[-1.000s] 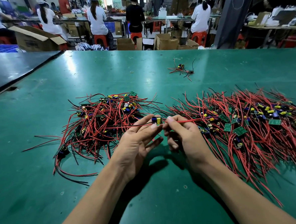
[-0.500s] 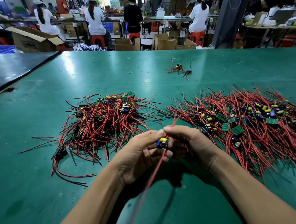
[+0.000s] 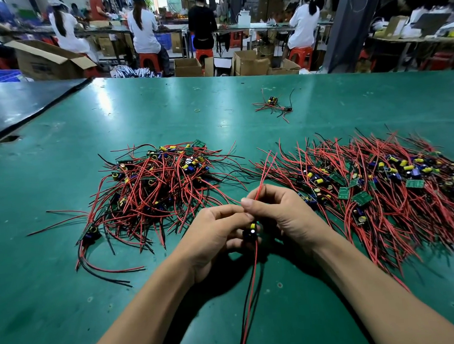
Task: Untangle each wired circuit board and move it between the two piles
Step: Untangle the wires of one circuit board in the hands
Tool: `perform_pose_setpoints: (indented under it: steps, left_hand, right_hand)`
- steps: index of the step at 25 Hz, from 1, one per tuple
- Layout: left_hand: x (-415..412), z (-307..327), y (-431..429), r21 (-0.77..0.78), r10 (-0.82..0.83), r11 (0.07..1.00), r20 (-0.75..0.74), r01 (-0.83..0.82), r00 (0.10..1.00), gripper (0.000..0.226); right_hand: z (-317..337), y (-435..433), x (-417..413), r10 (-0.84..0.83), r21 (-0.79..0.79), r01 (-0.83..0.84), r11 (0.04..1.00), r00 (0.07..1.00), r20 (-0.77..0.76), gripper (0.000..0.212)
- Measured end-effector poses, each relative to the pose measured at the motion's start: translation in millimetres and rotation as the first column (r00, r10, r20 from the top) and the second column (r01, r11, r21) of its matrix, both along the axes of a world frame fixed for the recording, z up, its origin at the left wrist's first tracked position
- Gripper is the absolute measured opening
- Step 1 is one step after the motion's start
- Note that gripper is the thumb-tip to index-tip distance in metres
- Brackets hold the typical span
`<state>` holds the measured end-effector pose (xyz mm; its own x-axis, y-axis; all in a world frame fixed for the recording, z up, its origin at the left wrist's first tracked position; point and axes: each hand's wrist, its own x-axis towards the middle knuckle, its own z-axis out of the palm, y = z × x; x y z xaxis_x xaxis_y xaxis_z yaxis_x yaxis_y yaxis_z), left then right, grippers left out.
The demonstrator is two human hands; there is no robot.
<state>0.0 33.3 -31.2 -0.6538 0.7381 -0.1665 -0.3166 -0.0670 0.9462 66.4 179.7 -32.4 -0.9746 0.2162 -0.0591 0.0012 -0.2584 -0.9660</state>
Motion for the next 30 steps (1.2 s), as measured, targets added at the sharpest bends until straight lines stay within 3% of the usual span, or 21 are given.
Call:
perform_pose_setpoints:
  steps: [3,7,10,12,16,21,23,26,27,30]
  left_hand:
    - [1.9,1.6,-0.9,-0.003,-0.042,0.999,0.003,0.042,0.999,0.008]
    - [1.9,1.5,-1.1,-0.011,-0.074,0.997,0.005,0.074,0.997,0.011]
    - [2.2,1.3,-0.7,-0.020,-0.057,0.998,-0.001,0.057,0.998,0.009]
    - [3.1,2.2,-0.7,-0.028,-0.064,0.998,-0.025,0.064,0.998,0.008]
    - [6.2,3.6,0.4,-0.055,-0.080,0.996,-0.076,0.075,0.994,0.010]
    - [8.3,4.4,2.4,-0.106,-0.076,0.992,-0.122,0.064,0.990,0.013]
    - [9.0,3.9,3.3,-0.122,-0.046,0.992,-0.134,0.029,0.990,0.014]
    - [11.1,2.8,5.5,-0.121,0.007,0.992,-0.117,-0.022,0.993,0.018]
    - [11.4,2.3,6.0,-0.114,0.021,0.993,-0.106,-0.033,0.994,0.019]
    - [10.9,0.7,7.3,-0.112,0.038,0.992,-0.117,-0.051,0.992,0.018]
  right_hand:
    - [1.8,1.0,0.9,0.073,-0.008,-0.073,0.997,0.995,0.062,0.026]
    - [-1.4,1.7,1.0,0.188,0.014,-0.190,0.982,0.977,0.097,0.040]
    - [-4.0,1.8,-0.1,0.123,0.059,-0.127,0.990,0.990,0.073,0.042]
    - [-3.3,4.7,-0.3,0.039,0.172,-0.046,0.984,0.998,0.045,0.037]
    - [-0.3,15.0,-3.4,-0.127,0.560,0.106,0.822,0.992,-0.002,0.035]
    - [-6.5,25.0,-6.6,-0.327,0.707,0.307,0.637,0.938,-0.113,0.037]
    - [-7.9,22.9,-7.8,-0.355,0.670,0.302,0.678,0.933,-0.062,0.044]
    - [-6.3,15.8,-9.5,-0.247,0.280,0.215,0.936,0.965,0.083,0.049]
    - [-5.4,13.0,-9.2,-0.183,0.179,0.162,0.970,0.977,0.106,0.048]
    - [-6.3,6.5,-5.9,-0.015,0.110,0.002,0.994,0.993,0.118,0.040]
